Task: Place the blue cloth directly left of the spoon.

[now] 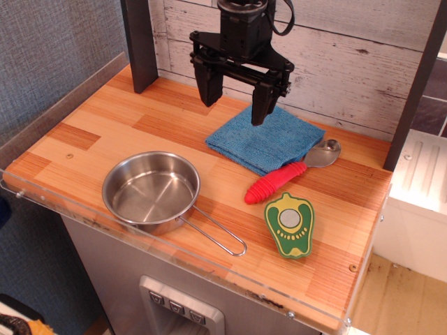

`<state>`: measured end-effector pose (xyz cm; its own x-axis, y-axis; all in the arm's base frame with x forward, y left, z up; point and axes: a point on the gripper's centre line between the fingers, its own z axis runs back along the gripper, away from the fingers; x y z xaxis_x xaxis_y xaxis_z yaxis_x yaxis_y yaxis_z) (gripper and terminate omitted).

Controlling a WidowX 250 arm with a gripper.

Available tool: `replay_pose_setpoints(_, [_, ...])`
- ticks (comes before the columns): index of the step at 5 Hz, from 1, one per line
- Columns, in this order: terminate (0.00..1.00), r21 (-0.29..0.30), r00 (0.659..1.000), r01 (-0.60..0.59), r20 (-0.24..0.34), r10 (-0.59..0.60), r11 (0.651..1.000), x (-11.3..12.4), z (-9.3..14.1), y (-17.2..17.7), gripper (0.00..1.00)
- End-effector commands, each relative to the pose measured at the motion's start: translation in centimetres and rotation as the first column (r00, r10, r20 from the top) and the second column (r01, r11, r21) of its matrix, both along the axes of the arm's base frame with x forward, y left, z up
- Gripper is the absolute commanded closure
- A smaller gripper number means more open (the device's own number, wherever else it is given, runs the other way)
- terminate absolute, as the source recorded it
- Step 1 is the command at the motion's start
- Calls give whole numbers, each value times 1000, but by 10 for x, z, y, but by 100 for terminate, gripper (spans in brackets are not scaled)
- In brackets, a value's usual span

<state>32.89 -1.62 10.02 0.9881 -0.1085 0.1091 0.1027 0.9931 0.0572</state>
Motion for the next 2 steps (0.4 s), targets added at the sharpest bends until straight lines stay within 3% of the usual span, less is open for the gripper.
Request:
replay_pose_setpoints(1, [0,-15,998,-30,47,30,999,-9,17,5,0])
replay_pose_setpoints(2, [100,-15,998,-30,47,30,999,-9,17,5,0])
